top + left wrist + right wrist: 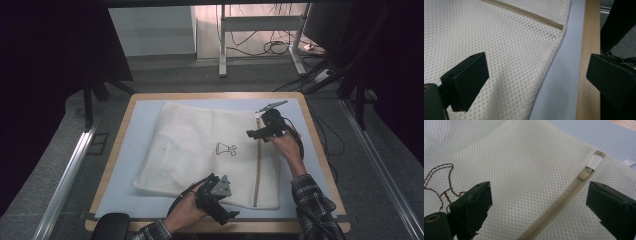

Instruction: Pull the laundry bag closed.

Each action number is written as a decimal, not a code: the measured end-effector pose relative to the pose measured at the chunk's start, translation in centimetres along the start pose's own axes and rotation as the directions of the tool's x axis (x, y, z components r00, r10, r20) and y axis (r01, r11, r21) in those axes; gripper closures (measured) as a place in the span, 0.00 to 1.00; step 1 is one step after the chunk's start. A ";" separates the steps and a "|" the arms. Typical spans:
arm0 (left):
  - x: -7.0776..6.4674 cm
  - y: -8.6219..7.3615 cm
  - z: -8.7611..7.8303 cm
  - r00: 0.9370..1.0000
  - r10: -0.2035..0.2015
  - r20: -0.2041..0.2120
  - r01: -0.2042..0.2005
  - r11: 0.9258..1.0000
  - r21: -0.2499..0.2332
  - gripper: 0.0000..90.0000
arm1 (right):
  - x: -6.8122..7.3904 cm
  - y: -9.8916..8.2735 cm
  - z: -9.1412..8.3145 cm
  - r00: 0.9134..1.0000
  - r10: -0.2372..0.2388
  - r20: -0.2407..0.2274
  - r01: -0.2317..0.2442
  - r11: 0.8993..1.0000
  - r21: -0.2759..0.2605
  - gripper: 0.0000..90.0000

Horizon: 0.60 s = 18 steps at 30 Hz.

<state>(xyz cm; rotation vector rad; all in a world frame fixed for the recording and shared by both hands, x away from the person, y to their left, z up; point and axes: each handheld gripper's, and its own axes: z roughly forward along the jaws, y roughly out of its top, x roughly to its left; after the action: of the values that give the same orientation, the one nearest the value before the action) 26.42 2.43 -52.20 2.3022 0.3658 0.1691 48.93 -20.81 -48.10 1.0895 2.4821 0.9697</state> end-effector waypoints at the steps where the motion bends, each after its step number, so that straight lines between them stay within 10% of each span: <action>1: 0.1 -0.1 -0.1 1.000 -0.007 -0.002 0.007 1.000 -0.002 0.04 | 0.1 0.0 -0.1 1.000 -0.004 -0.003 0.004 1.000 0.002 0.06; 18: 0.9 -0.8 -1.8 0.999 -0.032 -0.042 0.032 0.999 -0.009 0.03 | 1.8 -0.7 -1.0 0.998 -0.057 -0.034 0.057 0.998 -0.016 0.00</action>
<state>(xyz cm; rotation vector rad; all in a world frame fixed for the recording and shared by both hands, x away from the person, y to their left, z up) 26.67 4.46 -51.58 2.2860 0.4221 0.2027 46.84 -20.29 -47.77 1.0001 2.5146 0.9964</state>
